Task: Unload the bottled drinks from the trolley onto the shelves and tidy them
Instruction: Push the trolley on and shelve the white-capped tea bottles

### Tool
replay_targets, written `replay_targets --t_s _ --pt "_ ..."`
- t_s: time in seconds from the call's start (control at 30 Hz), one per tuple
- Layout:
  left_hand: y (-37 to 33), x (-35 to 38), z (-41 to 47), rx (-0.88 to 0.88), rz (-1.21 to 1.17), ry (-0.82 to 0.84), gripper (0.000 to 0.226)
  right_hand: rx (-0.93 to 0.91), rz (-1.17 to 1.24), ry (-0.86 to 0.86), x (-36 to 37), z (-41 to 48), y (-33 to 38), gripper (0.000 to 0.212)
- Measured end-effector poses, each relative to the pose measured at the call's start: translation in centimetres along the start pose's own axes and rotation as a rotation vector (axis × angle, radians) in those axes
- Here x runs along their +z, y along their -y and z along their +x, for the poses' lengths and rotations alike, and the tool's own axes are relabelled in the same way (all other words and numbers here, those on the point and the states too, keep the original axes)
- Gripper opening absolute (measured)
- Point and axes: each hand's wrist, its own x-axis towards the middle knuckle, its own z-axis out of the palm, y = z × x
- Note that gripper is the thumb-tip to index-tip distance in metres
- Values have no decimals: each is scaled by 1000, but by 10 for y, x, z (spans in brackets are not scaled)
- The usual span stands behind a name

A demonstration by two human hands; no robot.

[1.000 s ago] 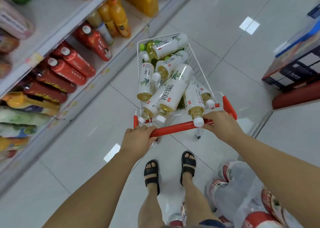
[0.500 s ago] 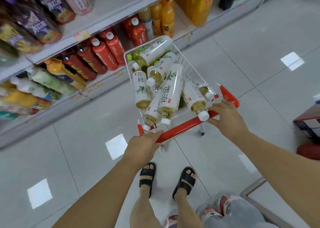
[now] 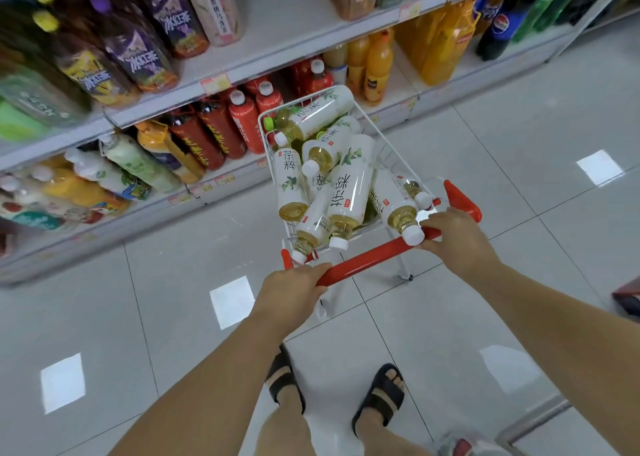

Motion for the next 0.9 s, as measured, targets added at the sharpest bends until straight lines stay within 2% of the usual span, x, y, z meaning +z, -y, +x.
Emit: replay_targets --t_s 0.53,0.9 --pt "152 -33 -25 27 -32 30 39 18 -24 65 59 40 127 17" --pt "190 -51 -27 -48 -26 32 40 58 -77 215 58 87 171 21"
